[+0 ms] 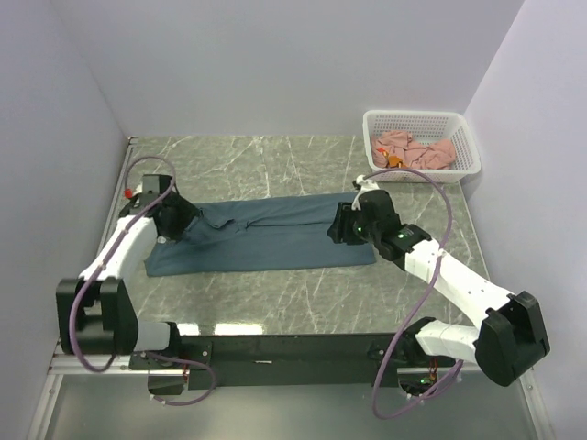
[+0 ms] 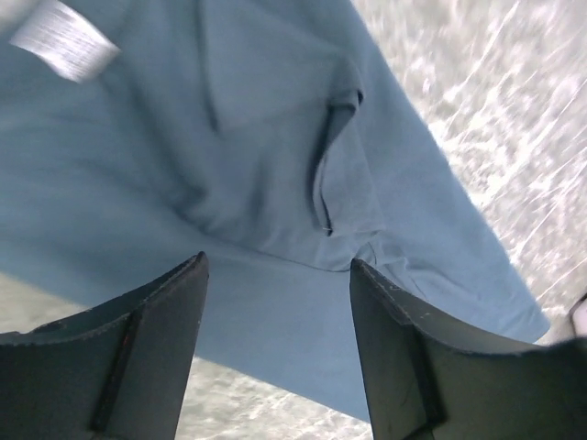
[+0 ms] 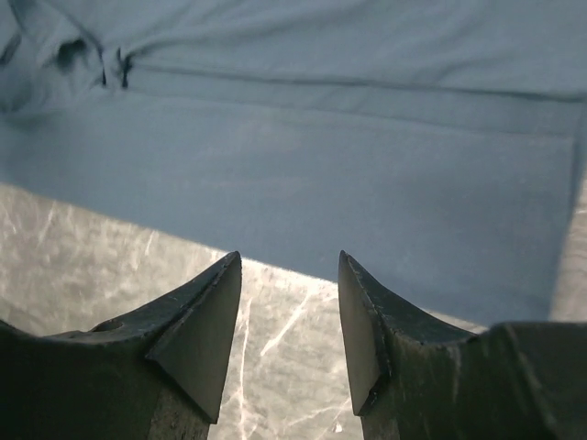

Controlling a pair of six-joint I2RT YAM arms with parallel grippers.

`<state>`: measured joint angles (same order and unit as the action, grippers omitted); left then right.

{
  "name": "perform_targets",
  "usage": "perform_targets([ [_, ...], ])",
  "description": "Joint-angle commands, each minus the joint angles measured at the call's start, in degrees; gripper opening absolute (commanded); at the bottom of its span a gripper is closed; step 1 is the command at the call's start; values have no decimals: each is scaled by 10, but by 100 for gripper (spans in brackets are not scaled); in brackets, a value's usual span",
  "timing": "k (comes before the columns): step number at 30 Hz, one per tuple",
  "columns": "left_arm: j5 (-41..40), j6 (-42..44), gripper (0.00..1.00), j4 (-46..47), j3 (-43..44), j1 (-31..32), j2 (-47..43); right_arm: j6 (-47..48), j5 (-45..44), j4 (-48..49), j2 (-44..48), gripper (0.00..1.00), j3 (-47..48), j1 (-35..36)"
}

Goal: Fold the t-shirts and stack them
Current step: Fold the tshirt

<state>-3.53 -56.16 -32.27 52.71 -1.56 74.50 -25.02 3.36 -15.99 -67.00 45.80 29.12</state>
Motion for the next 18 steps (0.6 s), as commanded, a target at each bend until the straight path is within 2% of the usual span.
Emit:
perform_targets([
  [1, 25, -36, 67, 54, 27, 27, 40, 13, -17, 12, -1, 54, 16, 19],
  [9, 7, -33, 58, 89, 99, 60, 181, 13, -13, 6, 20, 53, -10, 23],
  [13, -11, -26, 49, 71, 137, 67, 234, 17, -23, -4, 28, 53, -13, 23],
  [18, -50, -48, 48, 25, 163, 75, 263, 21, -33, -18, 37, 53, -16, 23],
])
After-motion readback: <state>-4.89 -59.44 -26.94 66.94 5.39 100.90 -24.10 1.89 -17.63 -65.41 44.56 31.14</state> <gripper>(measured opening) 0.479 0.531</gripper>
